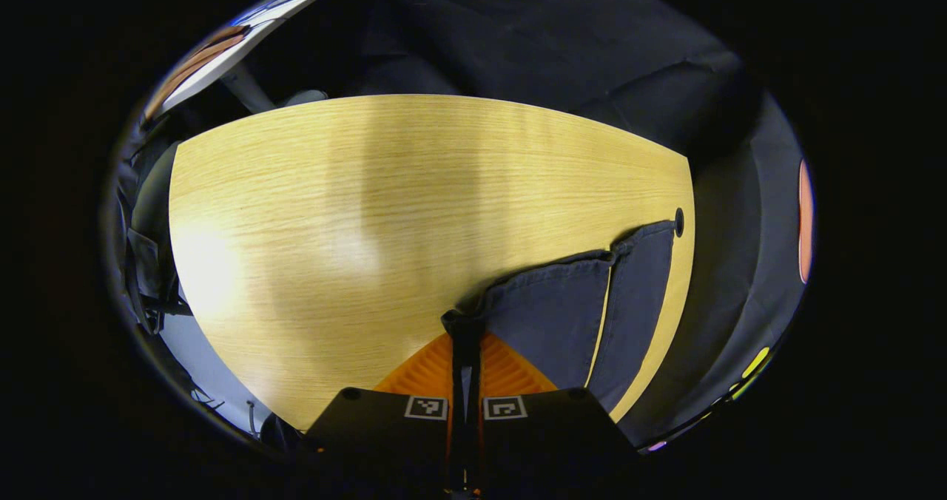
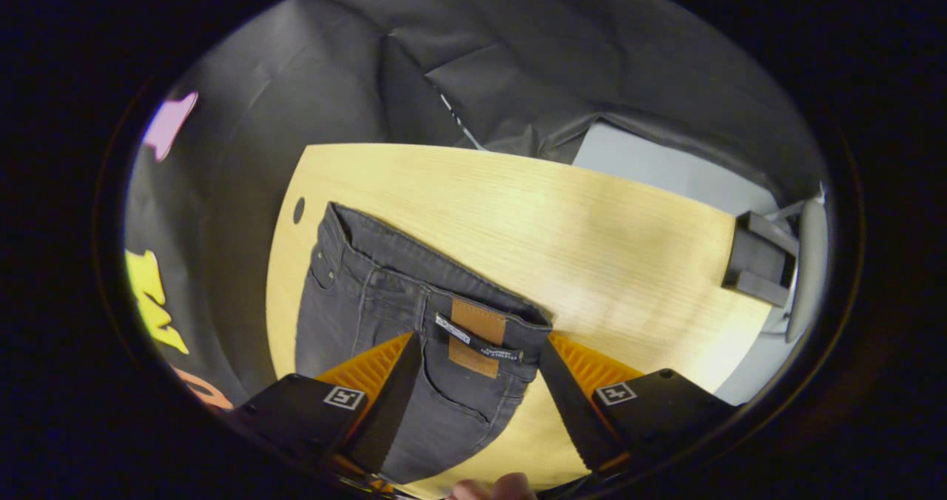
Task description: Grasp the waist and the cuffs of the jeans and fold them to make the two legs overlap; first hold the waist and fold one-third of the jeans toward the cuffs, then hold the cuffs and fold the remaining one-third in the same direction to finish folding.
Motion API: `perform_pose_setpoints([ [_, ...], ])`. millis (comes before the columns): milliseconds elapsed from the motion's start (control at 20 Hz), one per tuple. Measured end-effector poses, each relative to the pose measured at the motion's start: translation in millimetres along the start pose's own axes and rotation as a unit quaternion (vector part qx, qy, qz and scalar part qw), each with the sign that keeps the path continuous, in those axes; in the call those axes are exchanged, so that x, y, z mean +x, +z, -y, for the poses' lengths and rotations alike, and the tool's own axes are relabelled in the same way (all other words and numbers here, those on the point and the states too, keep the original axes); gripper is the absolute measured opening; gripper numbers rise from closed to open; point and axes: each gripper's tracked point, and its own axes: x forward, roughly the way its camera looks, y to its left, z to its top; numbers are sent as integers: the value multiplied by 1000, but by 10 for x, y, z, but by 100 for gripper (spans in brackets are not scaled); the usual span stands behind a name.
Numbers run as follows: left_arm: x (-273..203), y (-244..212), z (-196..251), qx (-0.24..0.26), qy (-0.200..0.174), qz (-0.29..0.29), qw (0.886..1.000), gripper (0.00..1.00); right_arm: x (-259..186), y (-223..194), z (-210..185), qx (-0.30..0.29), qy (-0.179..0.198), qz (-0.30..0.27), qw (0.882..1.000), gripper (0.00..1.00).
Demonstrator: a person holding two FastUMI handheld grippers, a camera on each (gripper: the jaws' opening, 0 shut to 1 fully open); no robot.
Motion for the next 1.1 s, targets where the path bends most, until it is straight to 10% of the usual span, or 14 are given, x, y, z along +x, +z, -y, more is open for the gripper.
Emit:
perform_pose_setpoints([
  [150,-5,-55,65,7,-7,-6,1000,4,30,25,147,-21,-39,10,999,50],
  [400,-109,-81,89,-13,-13,-10,1000,4,-5,58,46,91,12,-4,996,8],
  [1100,-835,-2,661,-189,-84,-20,978,4,-881,233,-1089,181,144,-21,973,2],
])
